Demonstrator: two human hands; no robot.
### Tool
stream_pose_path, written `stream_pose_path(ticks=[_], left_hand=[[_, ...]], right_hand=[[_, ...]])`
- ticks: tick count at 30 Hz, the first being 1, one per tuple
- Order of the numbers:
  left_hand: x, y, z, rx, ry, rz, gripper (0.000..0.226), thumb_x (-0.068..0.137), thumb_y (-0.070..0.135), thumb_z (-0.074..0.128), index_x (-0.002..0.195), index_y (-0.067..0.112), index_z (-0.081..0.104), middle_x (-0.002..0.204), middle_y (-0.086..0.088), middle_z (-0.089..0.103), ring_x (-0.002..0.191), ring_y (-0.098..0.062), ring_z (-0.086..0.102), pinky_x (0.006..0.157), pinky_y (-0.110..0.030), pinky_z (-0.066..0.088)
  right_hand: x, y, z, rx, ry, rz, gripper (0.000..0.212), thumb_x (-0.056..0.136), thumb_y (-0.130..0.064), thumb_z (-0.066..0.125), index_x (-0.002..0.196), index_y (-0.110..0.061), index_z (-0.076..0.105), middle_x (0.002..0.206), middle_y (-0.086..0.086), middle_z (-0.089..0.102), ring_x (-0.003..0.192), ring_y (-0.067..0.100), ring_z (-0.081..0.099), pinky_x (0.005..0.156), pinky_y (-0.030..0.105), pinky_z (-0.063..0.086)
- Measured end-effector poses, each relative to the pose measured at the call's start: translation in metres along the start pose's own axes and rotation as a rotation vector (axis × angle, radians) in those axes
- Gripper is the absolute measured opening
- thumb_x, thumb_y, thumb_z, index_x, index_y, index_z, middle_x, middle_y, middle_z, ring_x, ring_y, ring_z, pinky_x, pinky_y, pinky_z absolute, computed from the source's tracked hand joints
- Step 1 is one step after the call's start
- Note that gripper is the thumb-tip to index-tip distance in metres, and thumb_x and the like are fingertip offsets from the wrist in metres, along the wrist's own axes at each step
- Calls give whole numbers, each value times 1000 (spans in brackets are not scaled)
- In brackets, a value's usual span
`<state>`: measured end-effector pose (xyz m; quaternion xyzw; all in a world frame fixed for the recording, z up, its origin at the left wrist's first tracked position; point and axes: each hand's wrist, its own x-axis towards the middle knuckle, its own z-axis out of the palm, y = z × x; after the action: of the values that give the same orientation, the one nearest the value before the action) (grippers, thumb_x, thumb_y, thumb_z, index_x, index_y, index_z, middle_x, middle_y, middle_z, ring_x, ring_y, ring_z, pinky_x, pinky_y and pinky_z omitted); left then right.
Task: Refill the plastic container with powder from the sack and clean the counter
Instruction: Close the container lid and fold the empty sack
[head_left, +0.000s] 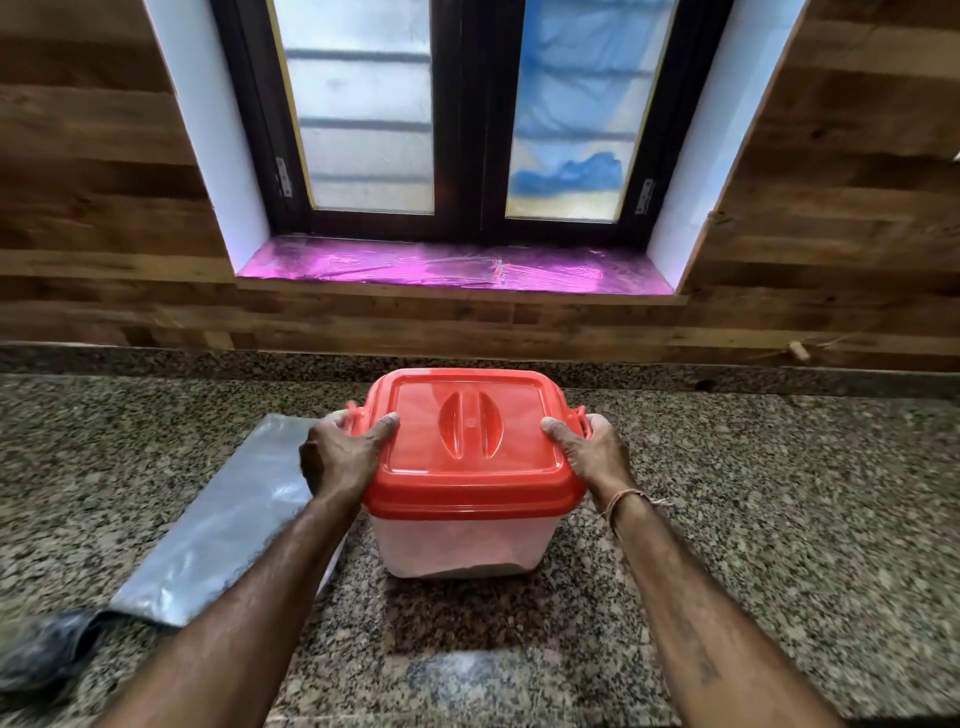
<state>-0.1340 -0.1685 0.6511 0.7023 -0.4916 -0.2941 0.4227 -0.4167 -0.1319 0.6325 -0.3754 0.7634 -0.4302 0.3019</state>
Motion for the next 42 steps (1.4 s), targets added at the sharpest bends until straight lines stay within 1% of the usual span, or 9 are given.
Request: stream_pose_path(ticks=[3, 9, 15, 19, 23, 26, 32, 37, 42], left_hand=[[-6, 6, 4, 114, 42, 154, 46, 90, 37, 76, 128, 12, 71, 119, -14, 76, 102, -30, 72, 80, -29, 50], [2, -11, 5, -75, -91, -28, 71, 88, 50, 73, 146, 15, 52, 137, -14, 66, 120, -34, 64, 103, -46, 51], [7, -18, 6, -111, -179, -36, 63, 89, 59, 67, 134, 15, 59, 118, -11, 71, 102, -31, 68, 93, -51, 58], [9, -21, 10, -151, -162, -129, 61, 87, 58, 72, 115, 4, 66, 100, -15, 72, 90, -34, 72, 83, -47, 62], [23, -14, 17, -168, -175, -159, 63, 79, 58, 78, 110, 5, 67, 96, -15, 73, 83, -32, 72, 74, -40, 61], [41, 4, 28, -176, -204, -146, 59, 75, 56, 79, 105, 5, 71, 93, -13, 75, 82, -29, 72, 65, -31, 51], [79, 26, 55, -199, -301, -54, 66, 64, 61, 79, 105, 10, 71, 95, -13, 77, 81, -28, 74, 68, -41, 62], [139, 40, 109, -204, -299, -38, 79, 54, 72, 84, 111, 19, 70, 102, -6, 78, 92, -28, 76, 83, -52, 63], [149, 46, 135, -179, -303, -30, 74, 58, 71, 80, 112, 22, 70, 101, -4, 77, 93, -26, 75, 85, -50, 63]], right_hand=[[0, -2, 3, -24, 1, -17, 68, 83, -59, 71, 131, -14, 54, 108, 8, 71, 87, 26, 73, 77, 45, 63], [-7, -6, 6, -136, 21, -52, 48, 91, -58, 62, 115, -17, 62, 98, 5, 72, 83, 22, 70, 72, 37, 60], [-15, -9, 17, -249, 101, -138, 53, 102, -45, 49, 146, -15, 46, 121, 9, 69, 92, 21, 66, 72, 29, 56], [-13, -3, 13, -25, 39, 46, 49, 94, -55, 59, 116, -11, 60, 95, 8, 72, 74, 22, 72, 64, 38, 63], [2, -6, 9, 45, 55, 87, 44, 86, -56, 68, 99, -14, 65, 89, 9, 74, 75, 27, 73, 65, 39, 63], [26, -19, 6, 25, 60, 41, 44, 88, -52, 67, 104, -11, 69, 90, 7, 74, 78, 25, 71, 65, 32, 57], [76, -45, 2, 18, 23, -51, 35, 96, -35, 63, 113, -5, 65, 96, 6, 66, 69, 12, 57, 50, 18, 41], [152, -59, 0, -17, 47, -44, 40, 90, -43, 67, 110, -9, 69, 105, 11, 73, 92, 28, 67, 76, 30, 47], [192, -42, 8, -27, 78, -23, 42, 89, -46, 68, 108, -9, 71, 103, 10, 74, 97, 29, 68, 77, 29, 45]])
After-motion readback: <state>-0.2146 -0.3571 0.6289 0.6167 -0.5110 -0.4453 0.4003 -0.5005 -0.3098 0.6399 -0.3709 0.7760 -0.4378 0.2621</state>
